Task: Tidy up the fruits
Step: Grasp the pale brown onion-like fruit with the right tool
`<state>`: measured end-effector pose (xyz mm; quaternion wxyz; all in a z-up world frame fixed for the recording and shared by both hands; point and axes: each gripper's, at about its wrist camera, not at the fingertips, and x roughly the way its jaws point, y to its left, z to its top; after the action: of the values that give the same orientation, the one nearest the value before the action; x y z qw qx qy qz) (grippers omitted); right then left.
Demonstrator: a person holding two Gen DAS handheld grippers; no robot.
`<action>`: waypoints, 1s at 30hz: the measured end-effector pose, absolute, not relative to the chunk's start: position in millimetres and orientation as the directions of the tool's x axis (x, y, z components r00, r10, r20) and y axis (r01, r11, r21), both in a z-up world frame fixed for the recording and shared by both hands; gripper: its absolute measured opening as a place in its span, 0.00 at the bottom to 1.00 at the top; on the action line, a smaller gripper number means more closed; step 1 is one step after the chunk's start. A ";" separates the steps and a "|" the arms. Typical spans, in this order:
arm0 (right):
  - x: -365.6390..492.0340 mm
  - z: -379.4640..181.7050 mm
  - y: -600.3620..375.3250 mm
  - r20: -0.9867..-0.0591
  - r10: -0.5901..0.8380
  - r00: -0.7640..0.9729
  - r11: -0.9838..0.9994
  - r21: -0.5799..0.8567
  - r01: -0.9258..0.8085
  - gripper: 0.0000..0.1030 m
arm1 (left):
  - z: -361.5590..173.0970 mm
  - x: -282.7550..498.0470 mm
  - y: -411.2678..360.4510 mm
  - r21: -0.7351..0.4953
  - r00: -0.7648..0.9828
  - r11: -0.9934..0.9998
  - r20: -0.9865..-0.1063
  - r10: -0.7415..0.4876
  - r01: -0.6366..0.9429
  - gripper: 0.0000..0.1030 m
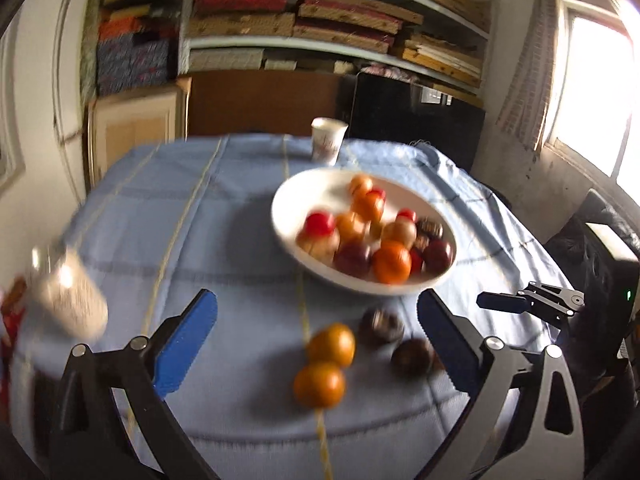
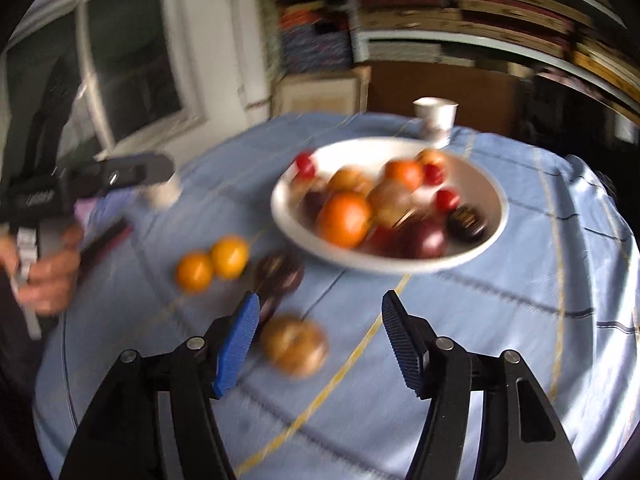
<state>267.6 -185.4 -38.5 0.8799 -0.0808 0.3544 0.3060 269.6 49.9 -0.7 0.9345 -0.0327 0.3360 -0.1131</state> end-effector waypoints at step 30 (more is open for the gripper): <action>279.4 -65.7 -159.6 -0.756 0.424 0.499 0.799 0.052 -0.599 0.62 | -29.5 266.4 81.9 -0.245 0.694 0.969 -0.692 -0.197 0.031 0.95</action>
<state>279.4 -159.6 -65.7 0.8590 -0.1088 0.4022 0.2976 266.4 81.9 -29.5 0.9141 -0.1075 0.3860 -0.0625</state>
